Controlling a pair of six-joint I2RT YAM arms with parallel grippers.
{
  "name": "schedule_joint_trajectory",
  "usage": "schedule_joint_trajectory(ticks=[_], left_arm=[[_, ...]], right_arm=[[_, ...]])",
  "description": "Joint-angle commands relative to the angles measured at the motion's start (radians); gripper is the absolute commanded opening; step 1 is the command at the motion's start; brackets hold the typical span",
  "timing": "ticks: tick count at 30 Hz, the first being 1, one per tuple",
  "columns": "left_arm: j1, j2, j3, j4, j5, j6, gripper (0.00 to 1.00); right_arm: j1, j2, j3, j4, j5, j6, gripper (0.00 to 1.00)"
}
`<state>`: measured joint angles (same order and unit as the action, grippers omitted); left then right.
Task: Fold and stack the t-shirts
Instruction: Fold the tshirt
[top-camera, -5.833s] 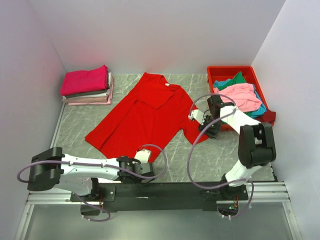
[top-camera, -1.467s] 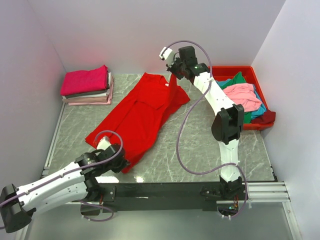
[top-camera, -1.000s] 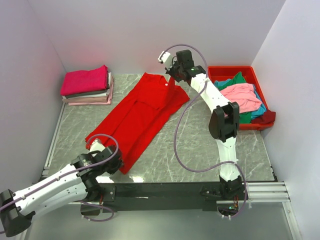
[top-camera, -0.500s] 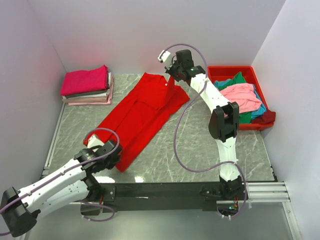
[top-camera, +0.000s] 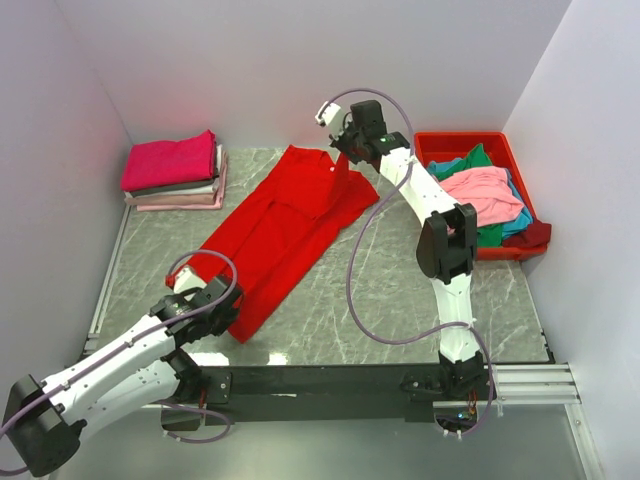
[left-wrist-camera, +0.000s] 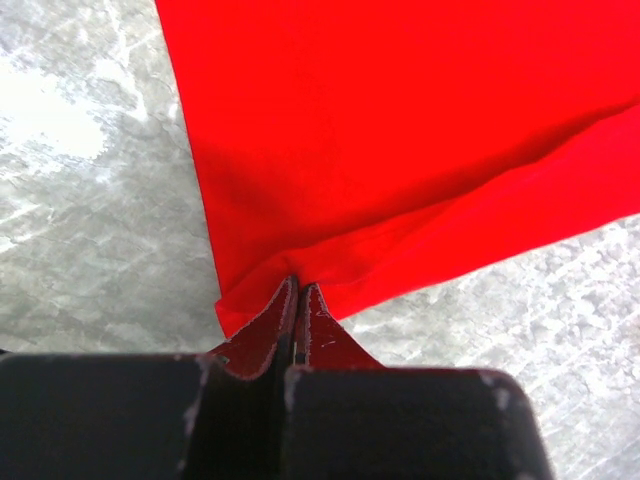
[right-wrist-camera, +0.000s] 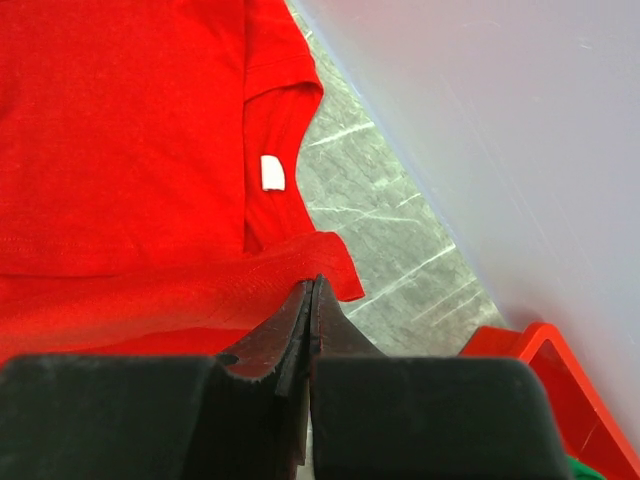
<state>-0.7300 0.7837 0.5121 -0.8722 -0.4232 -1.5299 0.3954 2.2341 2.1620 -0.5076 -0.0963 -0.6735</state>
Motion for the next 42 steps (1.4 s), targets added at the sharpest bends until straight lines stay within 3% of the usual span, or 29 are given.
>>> schedule_joint_trajectory(ticks=[1,9,12,16,19,30,36,42], left_arm=[[0.017,0.005,-0.015,0.027,0.001,0.024,0.00],[0.035,0.020,-0.015,0.029,0.004,0.048,0.04],[0.035,0.020,-0.009,0.006,-0.006,0.045,0.16],[0.037,0.008,0.034,-0.077,-0.069,0.005,0.54],[0.038,0.002,0.083,-0.122,-0.106,0.014,0.69],[0.037,-0.092,0.166,-0.021,-0.083,0.243,0.67],[0.037,-0.210,0.149,0.019,-0.057,0.296,0.66],[0.037,-0.218,0.151,0.006,-0.048,0.312,0.67]], right_arm=[[0.013,0.024,0.047,0.052,0.012,0.006,0.00],[0.022,0.042,0.065,0.049,0.018,0.005,0.00],[0.026,0.047,0.067,0.050,0.018,0.002,0.00],[0.033,0.055,0.073,0.050,0.023,0.000,0.00],[0.039,0.065,0.085,0.049,0.029,-0.003,0.00],[0.063,0.096,0.094,0.083,0.064,-0.001,0.00],[0.091,0.127,0.110,0.126,0.095,0.005,0.00],[0.126,0.147,0.119,0.170,0.142,-0.001,0.00]])
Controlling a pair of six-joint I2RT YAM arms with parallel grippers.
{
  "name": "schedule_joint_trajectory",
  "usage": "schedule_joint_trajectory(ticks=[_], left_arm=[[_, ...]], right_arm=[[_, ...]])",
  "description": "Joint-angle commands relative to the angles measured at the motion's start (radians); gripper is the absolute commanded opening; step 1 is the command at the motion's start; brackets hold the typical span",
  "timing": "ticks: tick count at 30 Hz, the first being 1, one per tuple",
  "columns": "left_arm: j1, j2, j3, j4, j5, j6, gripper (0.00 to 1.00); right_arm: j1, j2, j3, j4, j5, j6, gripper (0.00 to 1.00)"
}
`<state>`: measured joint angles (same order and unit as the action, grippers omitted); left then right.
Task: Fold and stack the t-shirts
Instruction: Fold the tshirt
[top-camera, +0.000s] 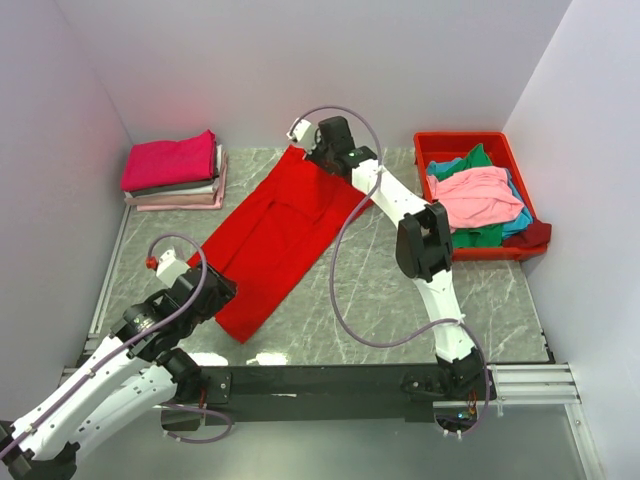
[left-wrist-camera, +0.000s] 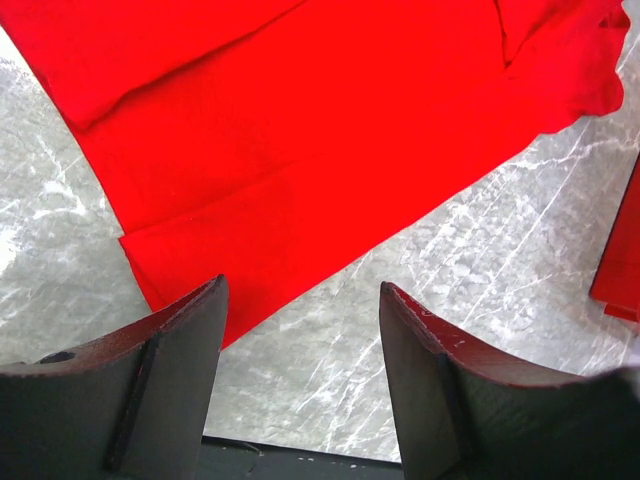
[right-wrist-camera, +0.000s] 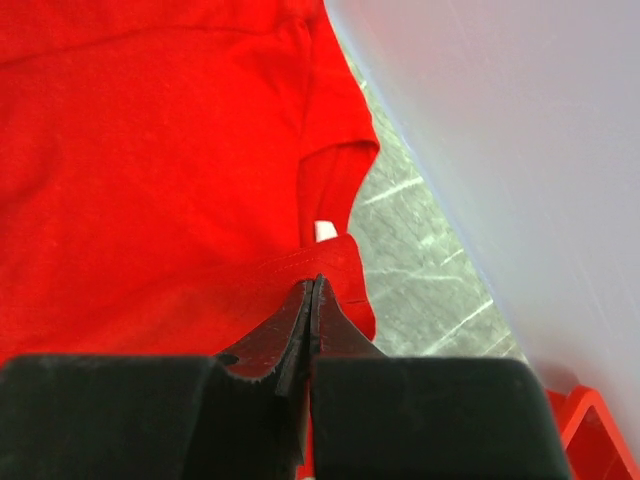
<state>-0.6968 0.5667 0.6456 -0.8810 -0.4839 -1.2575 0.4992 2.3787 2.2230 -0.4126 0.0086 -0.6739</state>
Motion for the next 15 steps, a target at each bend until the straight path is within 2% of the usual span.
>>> schedule_joint_trajectory(ticks=[1,15], left_arm=[[0.005,0.001,0.017,0.016,0.014,0.041,0.66],[0.003,-0.013,0.008,0.027,0.022,0.059,0.67]], right_arm=[[0.025,0.007,0.067,0.080,0.045,-0.001,0.00],[0.070,0.027,0.090,0.138,0.073,-0.015,0.00]])
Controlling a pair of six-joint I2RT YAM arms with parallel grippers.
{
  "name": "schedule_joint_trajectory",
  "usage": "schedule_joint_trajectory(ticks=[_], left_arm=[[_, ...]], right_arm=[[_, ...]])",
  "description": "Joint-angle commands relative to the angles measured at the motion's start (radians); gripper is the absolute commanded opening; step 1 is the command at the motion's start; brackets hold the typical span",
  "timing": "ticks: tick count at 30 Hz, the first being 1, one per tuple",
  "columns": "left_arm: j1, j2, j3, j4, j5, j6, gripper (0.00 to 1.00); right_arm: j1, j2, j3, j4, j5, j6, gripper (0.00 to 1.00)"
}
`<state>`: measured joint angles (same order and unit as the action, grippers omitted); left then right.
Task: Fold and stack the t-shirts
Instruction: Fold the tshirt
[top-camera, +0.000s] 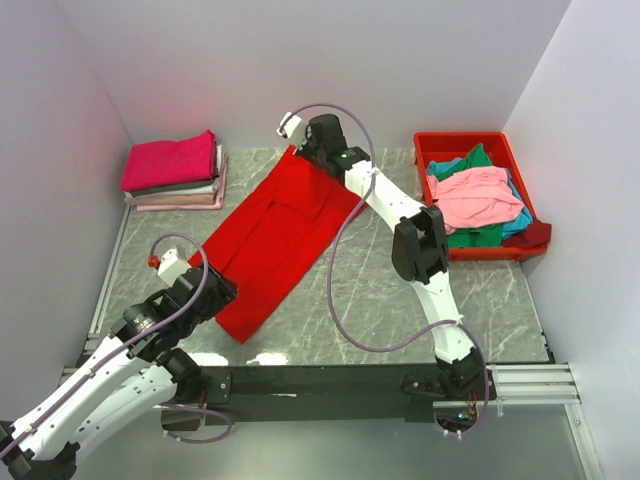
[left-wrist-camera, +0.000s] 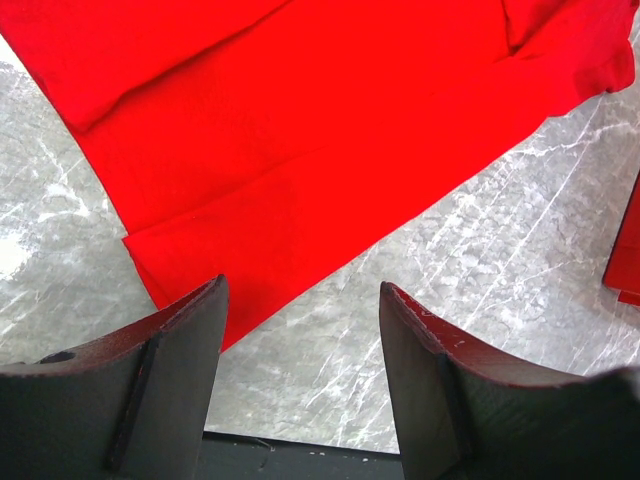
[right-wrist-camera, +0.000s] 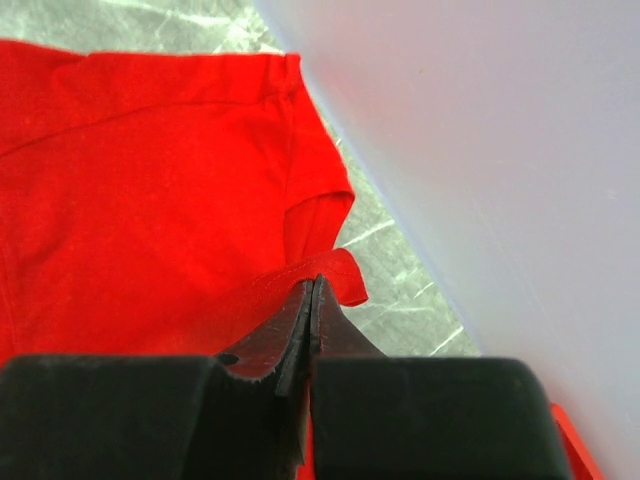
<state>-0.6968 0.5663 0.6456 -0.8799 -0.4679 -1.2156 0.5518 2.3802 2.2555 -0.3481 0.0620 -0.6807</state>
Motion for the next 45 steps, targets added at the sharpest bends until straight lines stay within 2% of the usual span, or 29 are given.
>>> schedule_joint_trajectory(ticks=[1,45], left_arm=[[0.003,-0.014,0.008,0.027,0.008,0.018,0.67],[0.003,-0.026,-0.001,0.039,0.032,0.027,0.67]], right_arm=[[0.020,0.028,0.064,0.077,0.022,-0.008,0.00],[0.117,0.089,0.076,0.196,0.047,-0.075,0.00]])
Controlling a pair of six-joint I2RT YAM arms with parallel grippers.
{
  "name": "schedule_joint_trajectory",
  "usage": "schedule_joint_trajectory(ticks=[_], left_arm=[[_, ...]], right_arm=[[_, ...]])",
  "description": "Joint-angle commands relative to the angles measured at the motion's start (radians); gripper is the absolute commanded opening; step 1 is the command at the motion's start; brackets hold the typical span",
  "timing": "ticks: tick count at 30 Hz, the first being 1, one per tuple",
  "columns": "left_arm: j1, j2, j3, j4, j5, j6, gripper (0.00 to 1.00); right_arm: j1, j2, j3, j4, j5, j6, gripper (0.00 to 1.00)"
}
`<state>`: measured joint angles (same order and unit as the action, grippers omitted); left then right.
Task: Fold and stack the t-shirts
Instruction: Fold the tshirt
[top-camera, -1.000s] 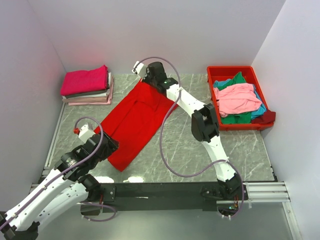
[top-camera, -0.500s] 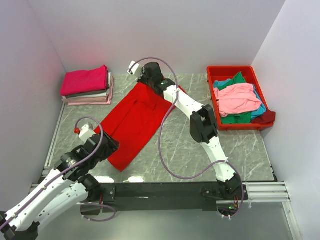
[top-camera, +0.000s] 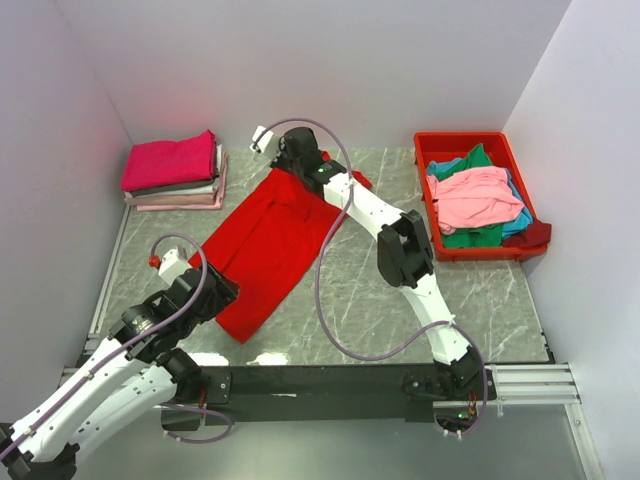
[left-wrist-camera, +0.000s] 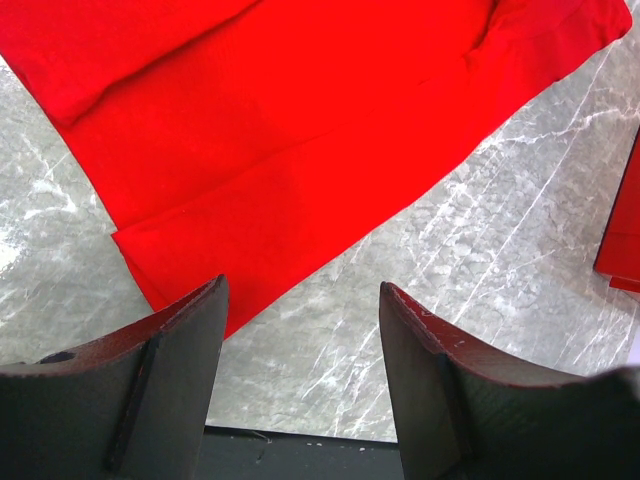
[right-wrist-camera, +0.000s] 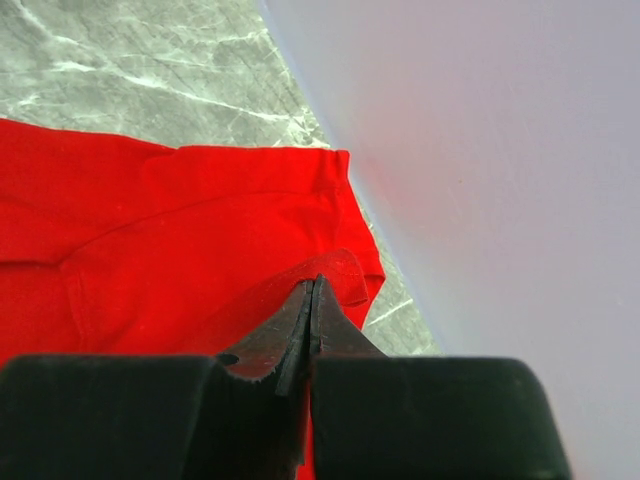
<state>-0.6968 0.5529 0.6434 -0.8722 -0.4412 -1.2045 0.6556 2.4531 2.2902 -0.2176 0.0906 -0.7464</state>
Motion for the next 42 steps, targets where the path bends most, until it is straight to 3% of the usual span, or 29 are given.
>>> schedule_joint_trajectory(ticks=[1,12,15,16,17,19,20,23,27,29,30,32,37,42], left_arm=[[0.003,-0.015,-0.001,0.033,0.006,0.016,0.66],[0.003,-0.013,-0.001,0.036,0.010,0.017,0.67],[0.003,-0.008,-0.001,0.038,0.012,0.022,0.67],[0.003,-0.005,0.001,0.038,0.012,0.022,0.67],[0.005,-0.002,0.001,0.038,0.012,0.023,0.67],[0.003,-0.002,0.001,0.039,0.012,0.025,0.67],[0.005,0.001,0.001,0.039,0.013,0.023,0.67],[0.003,-0.004,-0.002,0.039,0.021,0.014,0.67],[0.003,-0.025,-0.011,0.058,0.030,0.026,0.67],[0.003,-0.047,-0.013,0.081,0.041,0.046,0.68],[0.005,-0.054,-0.017,0.087,0.044,0.054,0.68],[0.003,-0.074,-0.024,0.107,0.050,0.072,0.68],[0.005,-0.084,-0.034,0.142,0.071,0.097,0.68],[0.003,-0.080,-0.022,0.139,0.081,0.109,0.68]], right_arm=[[0.015,0.018,0.040,0.069,0.018,-0.011,0.00],[0.018,0.040,0.031,0.118,0.040,-0.011,0.00],[0.029,0.072,0.032,0.161,0.050,-0.013,0.19],[0.035,0.078,0.031,0.178,0.063,-0.014,0.39],[0.039,0.084,0.029,0.194,0.070,-0.018,0.49],[0.058,0.096,0.035,0.216,0.081,-0.016,0.66],[0.061,0.096,0.040,0.216,0.090,-0.004,0.68],[0.062,0.070,0.063,0.212,0.072,0.033,0.71],[0.013,-0.034,0.055,0.082,-0.009,0.114,0.75],[-0.020,-0.077,0.042,-0.017,-0.115,0.205,0.75],[-0.045,-0.121,0.026,-0.102,-0.276,0.235,0.74],[-0.105,-0.157,-0.038,-0.149,-0.404,0.356,0.73],[-0.186,-0.125,-0.043,-0.284,-0.650,0.597,0.62],[-0.226,-0.022,0.012,-0.293,-0.730,0.786,0.53]])
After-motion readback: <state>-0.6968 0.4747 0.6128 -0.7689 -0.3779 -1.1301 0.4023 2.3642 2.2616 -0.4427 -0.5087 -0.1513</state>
